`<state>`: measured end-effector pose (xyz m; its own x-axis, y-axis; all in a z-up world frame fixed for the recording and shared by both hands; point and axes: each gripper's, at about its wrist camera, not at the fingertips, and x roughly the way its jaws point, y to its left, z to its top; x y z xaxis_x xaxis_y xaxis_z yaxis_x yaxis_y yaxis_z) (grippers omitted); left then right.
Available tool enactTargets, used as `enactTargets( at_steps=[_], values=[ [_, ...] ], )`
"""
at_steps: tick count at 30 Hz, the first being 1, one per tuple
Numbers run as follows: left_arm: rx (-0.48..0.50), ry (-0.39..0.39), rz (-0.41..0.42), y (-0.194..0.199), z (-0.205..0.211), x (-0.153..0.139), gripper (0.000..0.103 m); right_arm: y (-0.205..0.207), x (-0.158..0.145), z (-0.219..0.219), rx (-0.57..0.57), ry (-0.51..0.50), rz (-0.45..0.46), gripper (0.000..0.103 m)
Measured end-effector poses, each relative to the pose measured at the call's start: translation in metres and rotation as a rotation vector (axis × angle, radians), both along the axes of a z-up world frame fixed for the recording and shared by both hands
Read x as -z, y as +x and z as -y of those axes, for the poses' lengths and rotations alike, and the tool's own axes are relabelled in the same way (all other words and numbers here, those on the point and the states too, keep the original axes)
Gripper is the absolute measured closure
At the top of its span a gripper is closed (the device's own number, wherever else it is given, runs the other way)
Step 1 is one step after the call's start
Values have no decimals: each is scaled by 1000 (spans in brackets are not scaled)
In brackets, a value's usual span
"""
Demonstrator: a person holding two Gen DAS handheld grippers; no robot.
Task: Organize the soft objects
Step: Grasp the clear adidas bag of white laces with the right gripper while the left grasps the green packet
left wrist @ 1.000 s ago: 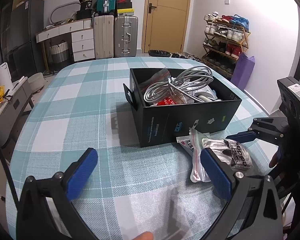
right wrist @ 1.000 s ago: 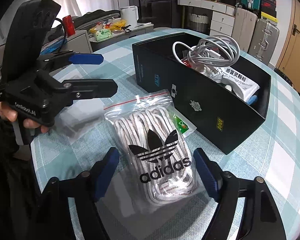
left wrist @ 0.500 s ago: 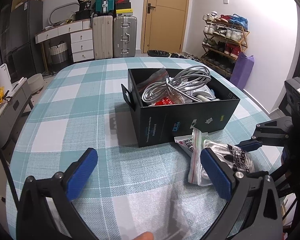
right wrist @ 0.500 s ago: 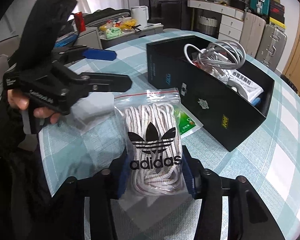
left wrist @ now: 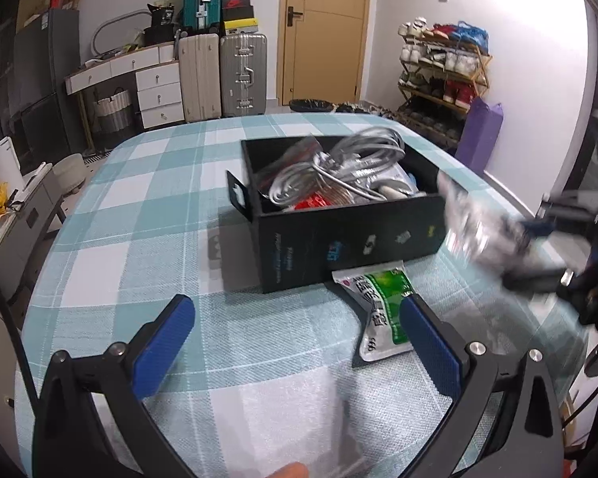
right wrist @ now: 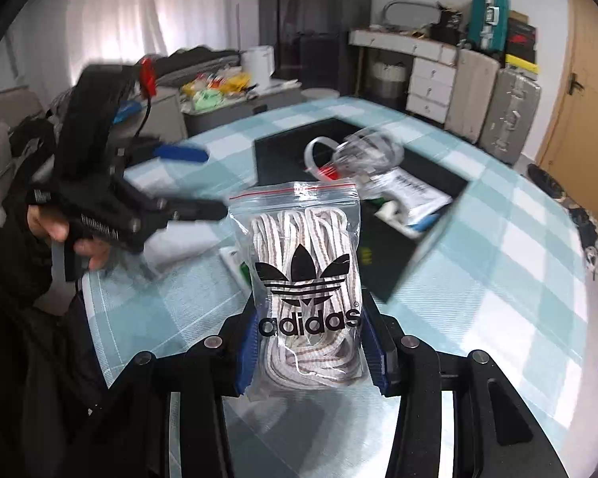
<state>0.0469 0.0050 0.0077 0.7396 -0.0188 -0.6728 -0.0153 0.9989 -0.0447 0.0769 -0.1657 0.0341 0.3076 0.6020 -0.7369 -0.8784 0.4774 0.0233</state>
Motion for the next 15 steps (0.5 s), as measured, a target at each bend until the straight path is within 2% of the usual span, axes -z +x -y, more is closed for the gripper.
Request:
enactTargets(
  at_steps=[6, 15],
  values=[
    [29, 18, -57, 11, 19, 7, 0, 4, -16, 22, 62, 27, 38, 58],
    [52, 21, -137, 27, 43, 19, 2, 15, -20, 31, 131, 47, 49, 58]
  ],
)
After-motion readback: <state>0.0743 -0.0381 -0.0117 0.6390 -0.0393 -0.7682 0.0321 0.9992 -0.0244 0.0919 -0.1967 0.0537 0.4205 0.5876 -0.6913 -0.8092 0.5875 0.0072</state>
